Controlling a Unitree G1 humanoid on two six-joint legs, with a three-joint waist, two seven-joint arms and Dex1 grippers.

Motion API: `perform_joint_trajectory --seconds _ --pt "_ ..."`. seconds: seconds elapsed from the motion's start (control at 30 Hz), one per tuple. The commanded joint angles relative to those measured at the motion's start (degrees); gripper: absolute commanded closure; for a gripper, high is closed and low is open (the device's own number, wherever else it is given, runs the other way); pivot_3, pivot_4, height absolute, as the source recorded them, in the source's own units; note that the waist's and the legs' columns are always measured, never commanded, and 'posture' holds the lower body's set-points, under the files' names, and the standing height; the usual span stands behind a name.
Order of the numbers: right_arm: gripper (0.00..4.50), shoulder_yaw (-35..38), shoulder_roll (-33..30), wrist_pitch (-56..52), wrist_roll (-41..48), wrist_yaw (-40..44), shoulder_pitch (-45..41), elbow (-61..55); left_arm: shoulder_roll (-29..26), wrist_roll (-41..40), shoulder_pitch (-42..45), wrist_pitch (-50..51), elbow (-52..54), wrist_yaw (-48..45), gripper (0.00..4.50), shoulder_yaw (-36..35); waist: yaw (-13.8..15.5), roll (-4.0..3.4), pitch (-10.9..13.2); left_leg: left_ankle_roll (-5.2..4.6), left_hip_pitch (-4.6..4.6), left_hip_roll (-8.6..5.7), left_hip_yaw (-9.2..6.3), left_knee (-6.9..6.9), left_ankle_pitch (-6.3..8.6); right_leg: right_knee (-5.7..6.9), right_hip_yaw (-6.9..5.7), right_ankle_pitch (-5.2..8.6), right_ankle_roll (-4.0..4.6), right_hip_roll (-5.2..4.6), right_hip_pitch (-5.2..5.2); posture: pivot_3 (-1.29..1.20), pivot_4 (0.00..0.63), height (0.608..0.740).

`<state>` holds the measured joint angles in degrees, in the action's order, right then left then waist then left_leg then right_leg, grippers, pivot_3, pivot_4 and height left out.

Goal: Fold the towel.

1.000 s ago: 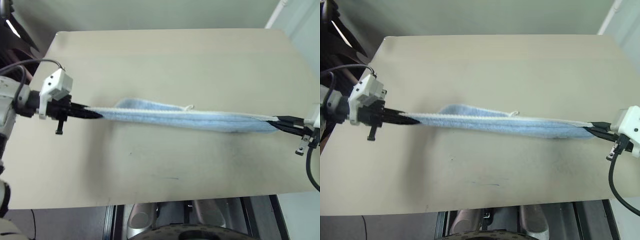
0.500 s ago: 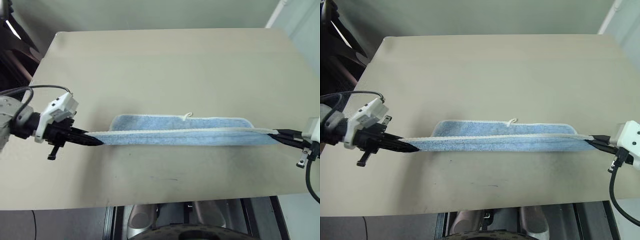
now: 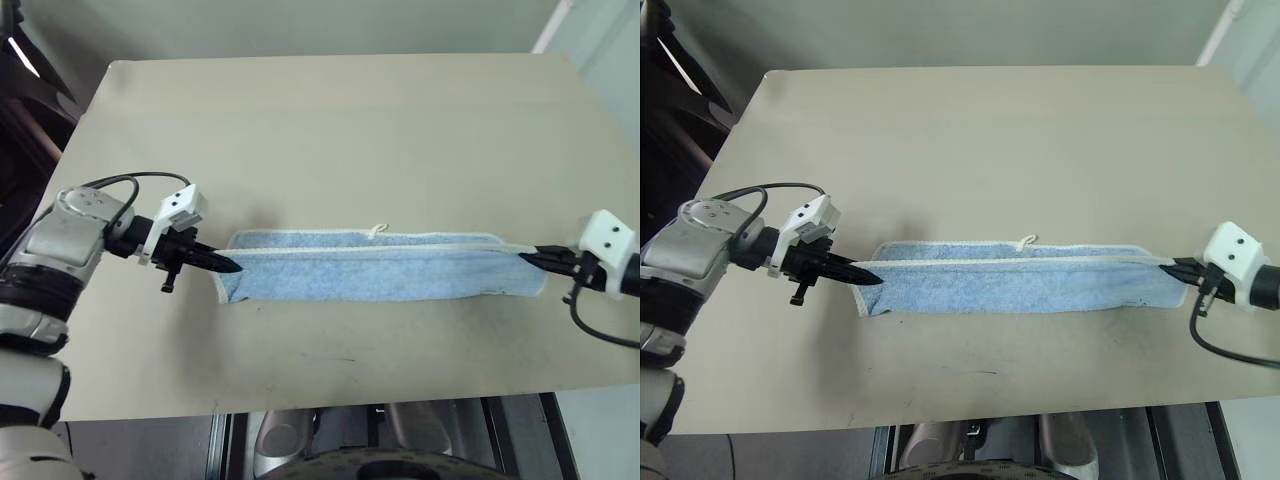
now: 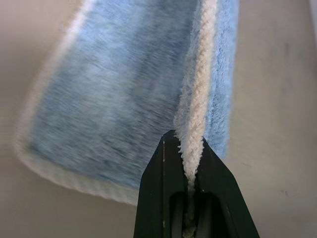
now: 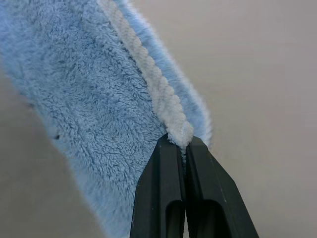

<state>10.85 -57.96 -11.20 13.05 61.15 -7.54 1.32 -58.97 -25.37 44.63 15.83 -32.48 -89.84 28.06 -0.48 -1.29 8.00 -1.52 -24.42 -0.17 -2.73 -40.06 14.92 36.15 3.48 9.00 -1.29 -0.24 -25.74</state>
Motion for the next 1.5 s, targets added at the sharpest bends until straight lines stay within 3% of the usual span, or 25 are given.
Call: perform_joint_trajectory --seconds 0.03,0.17,0.37,0.47,0.6,0.93,1.07,1.2,1.4,1.5 --pt "4.50 -1.7 0.6 1.2 -3.1 -2.5 -4.5 5.0 -0.1 1.6 2.8 -2.2 -5.2 -2.7 4.48 0.7 0.0 0.00 0.0 -0.01 0.02 0.00 -0.01 0.00 0.00 0.00 -0.02 -0.01 -0.01 0.01 0.02 0.00 0.150 0.733" --pt "4.50 -5.2 2.4 3.9 -5.2 -3.4 -9.8 10.1 0.5 2.4 5.0 -4.0 -8.8 -2.7 4.48 2.5 0.0 0.00 0.0 -0.04 -0.02 0.01 0.00 0.02 -0.03 -0.02 -0.05 -0.08 -0.14 -0.01 -0.01 0.00 0.150 0.733" --pt "4.50 -7.0 2.6 4.4 -5.4 -2.5 -10.8 10.9 0.2 1.6 6.3 -5.0 -9.3 -2.7 4.48 5.0 0.3 0.00 0.0 -0.08 -0.04 0.01 0.00 0.01 -0.04 -0.09 -0.10 -0.08 -0.15 -0.05 0.04 0.00 0.150 0.733" --pt "4.50 -8.2 1.5 -1.3 -5.4 -1.8 -11.0 10.3 1.8 2.7 6.9 -6.6 -11.8 -2.7 4.48 4.8 0.3 0.00 0.0 -0.08 -0.08 0.01 0.01 0.00 -0.05 -0.13 -0.10 -0.06 -0.11 -0.05 0.04 0.00 0.150 0.733" --pt "3.48 -8.3 -0.7 -10.5 -1.9 2.7 -9.5 5.5 4.4 3.9 7.9 -8.7 -15.4 -2.7 3.50 2.9 0.4 0.00 0.0 -0.12 -0.09 0.00 0.05 0.00 -0.08 -0.14 -0.10 -0.04 -0.10 -0.09 0.06 0.00 0.150 0.733" --pt "0.12 -3.6 1.3 -12.8 -0.2 -2.1 -11.5 4.4 8.1 8.5 10.6 -12.2 -20.9 -2.7 0.02 -1.7 0.4 0.00 0.0 -0.11 -0.09 0.01 0.08 0.01 -0.10 -0.14 -0.08 -0.02 -0.11 -0.07 0.04 0.00 0.150 0.733" --pt "0.05 1.3 2.6 -16.6 4.6 -2.6 -11.7 1.5 9.0 9.9 11.3 -15.3 -22.7 -2.7 0.00 -5.8 0.3 0.00 0.0 -0.12 -0.09 0.01 0.08 0.01 -0.11 -0.14 -0.08 -0.03 -0.13 -0.06 0.03 0.00 0.150 0.733" --pt "0.05 9.8 0.6 -33.7 18.7 1.8 -10.2 -5.3 8.3 5.5 12.8 -11.4 -19.3 -2.7 0.00 -10.9 0.7 0.01 0.0 -0.15 -0.23 0.01 0.12 0.00 -0.17 -0.16 -0.10 0.03 -0.17 -0.05 0.00 0.00 0.150 0.733" --pt "0.05 22.0 3.8 -48.1 29.2 -5.3 -7.7 -8.1 10.7 -1.7 11.7 -2.4 -11.1 -0.7 0.00 -21.4 1.0 0.02 0.0 0.20 -0.34 -0.07 0.12 0.00 -0.43 -0.25 -0.05 0.11 -0.30 -0.10 -0.01 0.00 0.150 0.733" --pt "0.05 23.9 4.5 -50.9 31.2 -7.8 -6.7 -8.9 12.2 -3.4 9.4 1.5 -5.9 1.0 0.00 -25.1 1.0 0.01 0.0 0.08 -0.35 -0.09 0.14 0.00 -0.37 -0.23 -0.05 0.14 -0.32 -0.12 -0.02 0.00 0.150 0.733"
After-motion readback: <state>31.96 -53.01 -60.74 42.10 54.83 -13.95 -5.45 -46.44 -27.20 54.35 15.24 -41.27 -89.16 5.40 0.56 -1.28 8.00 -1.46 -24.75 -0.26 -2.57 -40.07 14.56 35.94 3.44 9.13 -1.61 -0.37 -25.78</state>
